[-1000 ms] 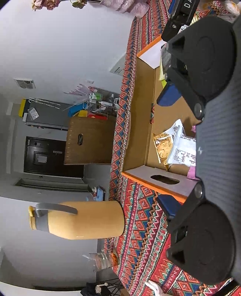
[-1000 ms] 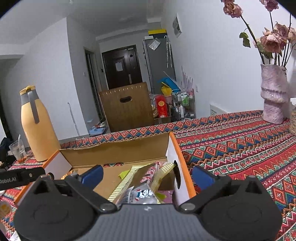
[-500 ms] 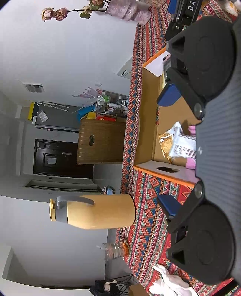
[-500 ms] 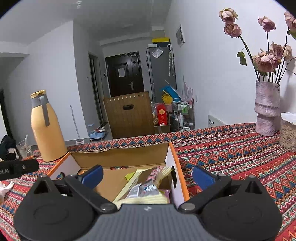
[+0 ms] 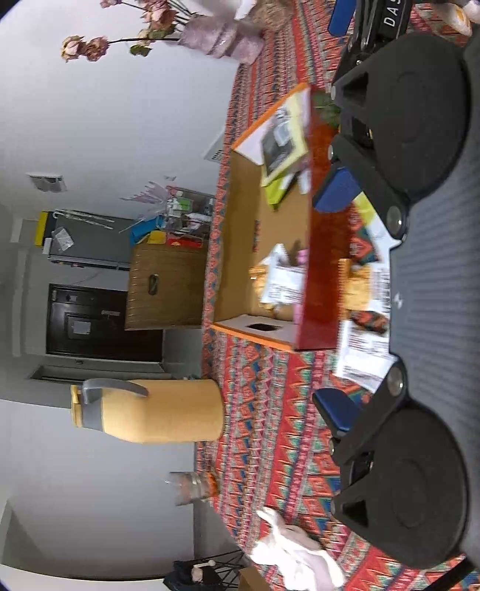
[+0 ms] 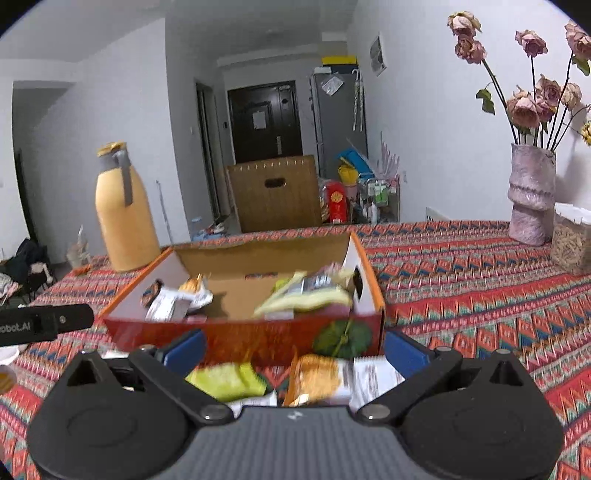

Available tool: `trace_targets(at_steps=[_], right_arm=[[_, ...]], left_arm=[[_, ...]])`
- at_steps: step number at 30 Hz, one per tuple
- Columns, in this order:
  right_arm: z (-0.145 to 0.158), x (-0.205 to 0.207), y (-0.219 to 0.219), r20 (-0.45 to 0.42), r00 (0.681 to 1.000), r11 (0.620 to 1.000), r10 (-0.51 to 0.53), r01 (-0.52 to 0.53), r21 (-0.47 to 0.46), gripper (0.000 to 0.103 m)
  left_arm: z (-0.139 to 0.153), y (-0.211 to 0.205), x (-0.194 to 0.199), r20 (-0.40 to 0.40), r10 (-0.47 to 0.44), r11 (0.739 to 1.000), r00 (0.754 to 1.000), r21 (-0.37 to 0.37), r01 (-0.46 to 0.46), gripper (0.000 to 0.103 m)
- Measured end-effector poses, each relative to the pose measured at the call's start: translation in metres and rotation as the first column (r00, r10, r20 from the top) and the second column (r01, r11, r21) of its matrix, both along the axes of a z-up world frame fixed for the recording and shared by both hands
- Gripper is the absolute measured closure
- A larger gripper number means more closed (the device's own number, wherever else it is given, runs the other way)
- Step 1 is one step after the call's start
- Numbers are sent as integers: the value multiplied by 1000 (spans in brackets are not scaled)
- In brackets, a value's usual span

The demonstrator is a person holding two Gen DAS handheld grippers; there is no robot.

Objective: Organize snacks
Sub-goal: 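Withdraw both tools from the box toward the snack pile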

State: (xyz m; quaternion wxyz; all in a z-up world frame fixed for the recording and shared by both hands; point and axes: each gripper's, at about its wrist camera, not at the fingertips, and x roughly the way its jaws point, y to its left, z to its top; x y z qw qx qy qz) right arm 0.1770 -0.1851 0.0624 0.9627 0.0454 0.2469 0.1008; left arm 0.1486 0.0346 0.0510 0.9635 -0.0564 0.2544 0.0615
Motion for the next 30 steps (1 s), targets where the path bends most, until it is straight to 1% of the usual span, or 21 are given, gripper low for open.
trace_targets(at_steps=[8,16,21,25,26,29,30], right_arm=[[-25,-32,9,-85,996,1000,26,-27,-16,0],[-53,-47,29,-174,983,998,54,-61,-33,0],[-59,-54,46,-185,980,995,67,-78,-56,0],[-62,-56,51,-187,981,994,52,-69,-85,1],[-63,-57,51,-188,981,994,47,-64,-88,2],[-63,-60,50,-190,981,995,48,-65,-81,11],[-64,-61,50,-190,980,994,50,-67,-83,17]], left_arm=[[-23,0,-32,-63,1,1000,998,3,-1,0],[-46,2,-51,-111,1,1000,994,4,-1,0],[-55,5,-63,-126,12,1000,992,-1,-12,0],[-58,6,-69,-133,9,1000,991,-4,-10,0],[-59,7,-70,-135,8,1000,991,-8,-9,0],[-60,5,-72,-140,3,1000,990,-12,-5,0],[-61,5,-73,-141,2,1000,990,-14,-4,0]])
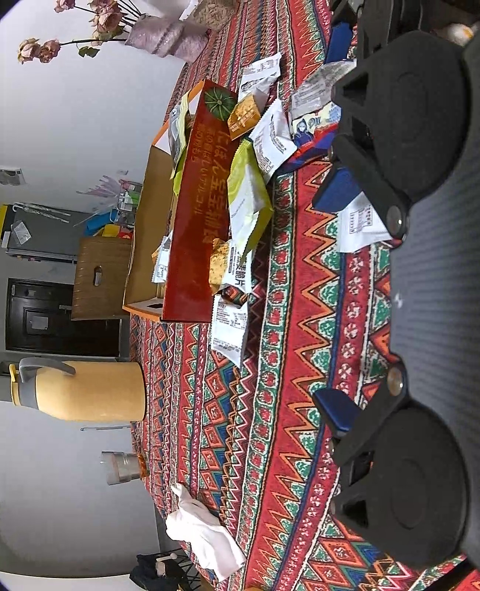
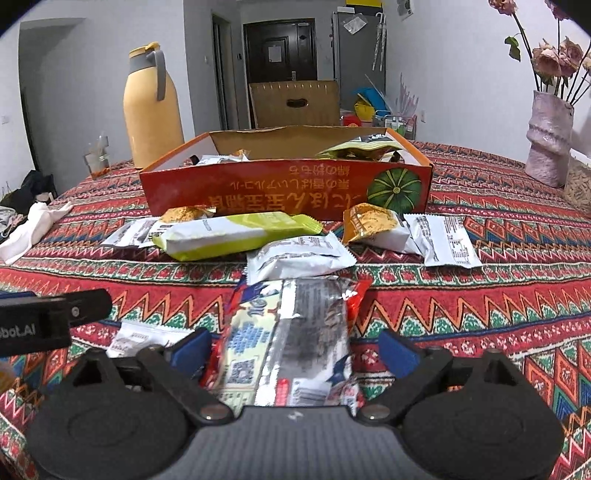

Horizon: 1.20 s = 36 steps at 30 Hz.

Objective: Organize snacks
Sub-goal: 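Withdraw both tools from the box toward the snack pile, then grasp a silver red-and-blue wrapper packet with the right tool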

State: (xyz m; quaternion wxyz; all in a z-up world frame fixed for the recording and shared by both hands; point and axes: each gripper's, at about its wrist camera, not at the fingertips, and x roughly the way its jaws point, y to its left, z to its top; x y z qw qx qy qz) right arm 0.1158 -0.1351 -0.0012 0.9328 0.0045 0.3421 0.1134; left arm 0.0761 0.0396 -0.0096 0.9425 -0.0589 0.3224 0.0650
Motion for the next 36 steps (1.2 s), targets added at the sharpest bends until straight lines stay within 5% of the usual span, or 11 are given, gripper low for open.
trace_targets(at_steps=[17,20,23,26,30,36], right_arm=[[8,-40,-34,86,996,998,22,-27,57,55],[12,-47,-46,105,994,996,12,-21,85,70],[12,-50,-54,107,994,996,1,-11,93,71],[10,-49,-58,93,996,995,-9,0,97,65],[6,-48,-52,84,996,996,0,-8,91,19],[-8,-38,-33,16,1000,1000,4,-4,18,15]], left_arm=[[-3,-20,-9,-38,-6,1000,999,-27,5,0],[-4,-28,-12,-41,-19,1000,999,-25,18,0],[-5,-34,-13,-45,-24,999,999,-22,23,0],[-5,-38,-15,-45,-14,1000,999,-21,13,0],[-5,-36,-18,-43,4,1000,999,-21,-5,0],[-7,-32,-18,-52,14,1000,999,-19,-15,0]])
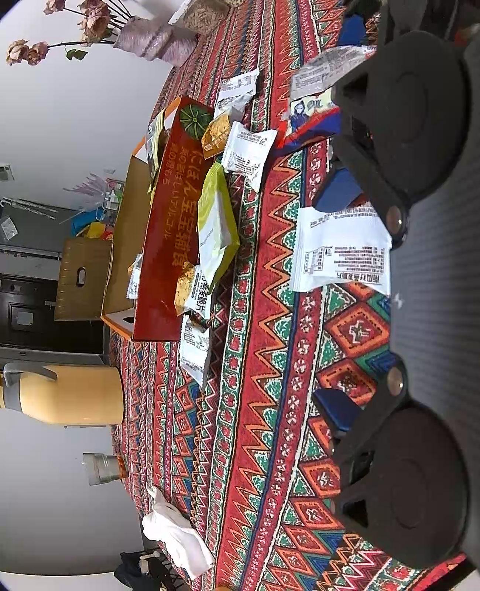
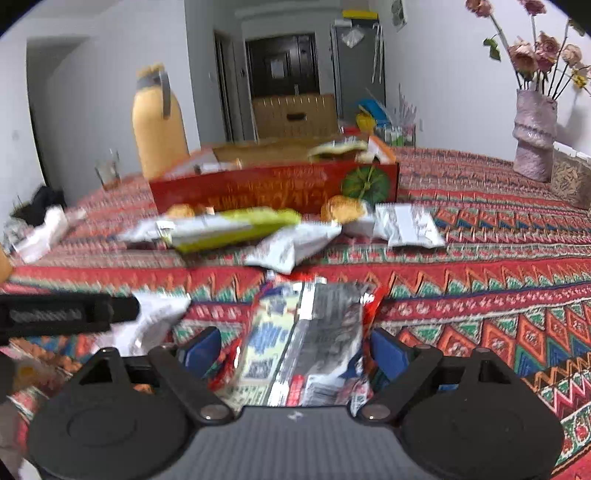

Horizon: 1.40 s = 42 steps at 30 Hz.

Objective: Organize snacks
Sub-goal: 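Grasp a silver red-and-blue wrapper packet with the right tool, then grasp a white packet with the left tool while the right holds the silver wrapper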

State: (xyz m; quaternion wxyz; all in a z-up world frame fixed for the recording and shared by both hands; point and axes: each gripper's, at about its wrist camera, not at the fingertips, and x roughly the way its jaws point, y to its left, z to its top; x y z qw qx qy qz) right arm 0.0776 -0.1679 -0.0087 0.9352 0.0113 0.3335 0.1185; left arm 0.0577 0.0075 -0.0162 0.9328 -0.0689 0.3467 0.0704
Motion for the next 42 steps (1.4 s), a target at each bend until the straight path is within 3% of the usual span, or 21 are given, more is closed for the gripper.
trace_targets(at_steps=[2,4,7,22,31,39,42], right_arm=[[-3,-2,4,20,1000,999,1,0,-42,18],[-2,-6,4,37,999,999,11,-10,-46,35],[0,-9,-2,51,999,1000,17,-16,-24,47],[12,-14,-53,121,986,991,-111,100,88,48],[6,-14,-57,114,988,991,-105,94,101,48],[7,-18,-56,114,989,991,-95,84,101,48],[8,-21,-55,118,989,992,-92,81,99,48]], left_arm=[[0,-1,0,-1,-4,1000,1000,0,4,0],[-1,-2,1,-4,-6,1000,1000,-2,6,0],[-3,-4,2,-9,-11,1000,1000,-3,11,0],[-14,-22,9,-47,-50,999,998,13,50,0],[-19,-35,10,-48,-72,996,996,41,74,0],[-16,-37,7,-31,-86,995,996,41,87,23],[-14,-38,6,-26,-89,995,996,45,90,40]])
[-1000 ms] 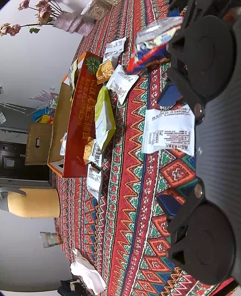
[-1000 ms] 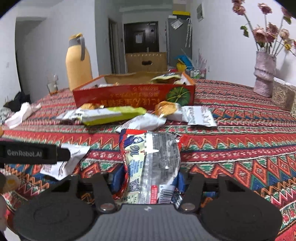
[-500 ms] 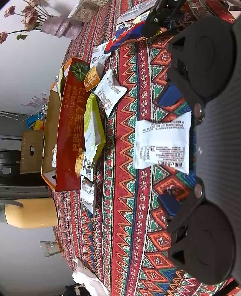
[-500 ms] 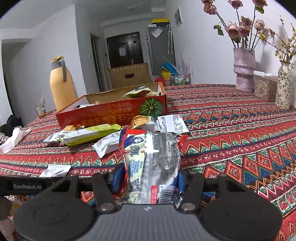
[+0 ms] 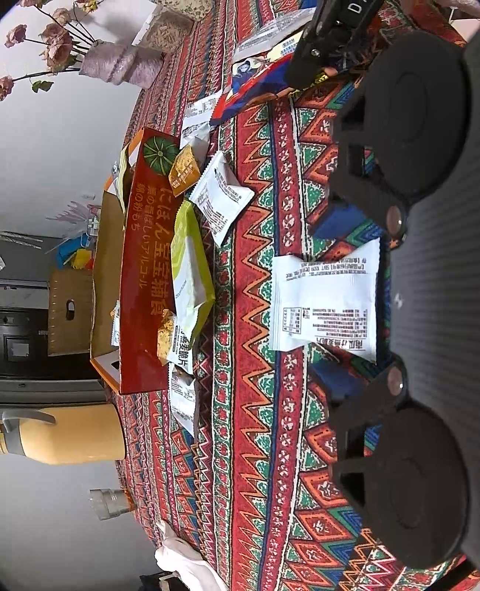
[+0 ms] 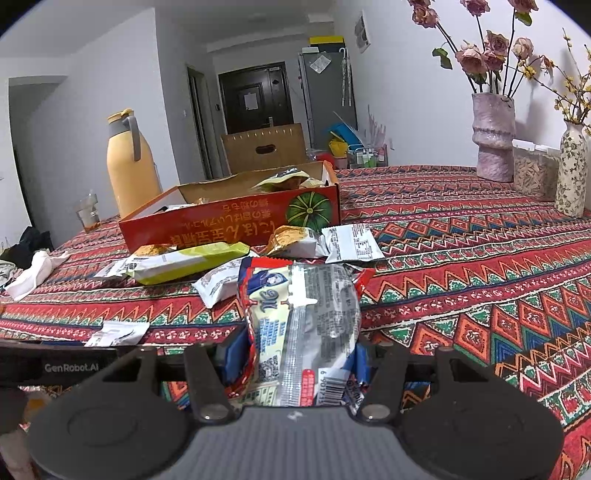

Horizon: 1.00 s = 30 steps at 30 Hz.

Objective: Organize snacks
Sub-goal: 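Grasp a white packet with the left tool while the right holds the silver wrapper, then carry both held packets into the box and open both tools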

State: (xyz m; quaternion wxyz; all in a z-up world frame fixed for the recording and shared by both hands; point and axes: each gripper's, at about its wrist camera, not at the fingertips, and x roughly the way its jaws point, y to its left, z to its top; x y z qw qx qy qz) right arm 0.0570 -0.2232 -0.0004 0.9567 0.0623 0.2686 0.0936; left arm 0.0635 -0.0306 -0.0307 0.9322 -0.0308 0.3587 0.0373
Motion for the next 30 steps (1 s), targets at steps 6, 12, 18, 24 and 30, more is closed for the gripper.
trace_targets(at_steps=[6,12,18,24,30], right_arm=[[4,-5,1,9,1000,1000,4,-4,-3,48],[10,-9,1,26,1000,1000,4,-4,-6,48],[17,-10,3,44,999,1000,4,-4,-13,48],[29,-3,7,74,997,1000,10,-8,-22,48],[41,13,10,94,996,1000,12,-10,-23,48]], left_arm=[[3,-1,-3,2,-7,1000,1000,-6,7,56],[7,-2,-6,14,-12,1000,1000,-2,13,57],[18,-1,-8,43,-15,1000,999,-4,15,57],[37,2,-2,89,-15,1000,996,-9,16,57],[57,4,12,132,-21,1000,991,-14,23,57]])
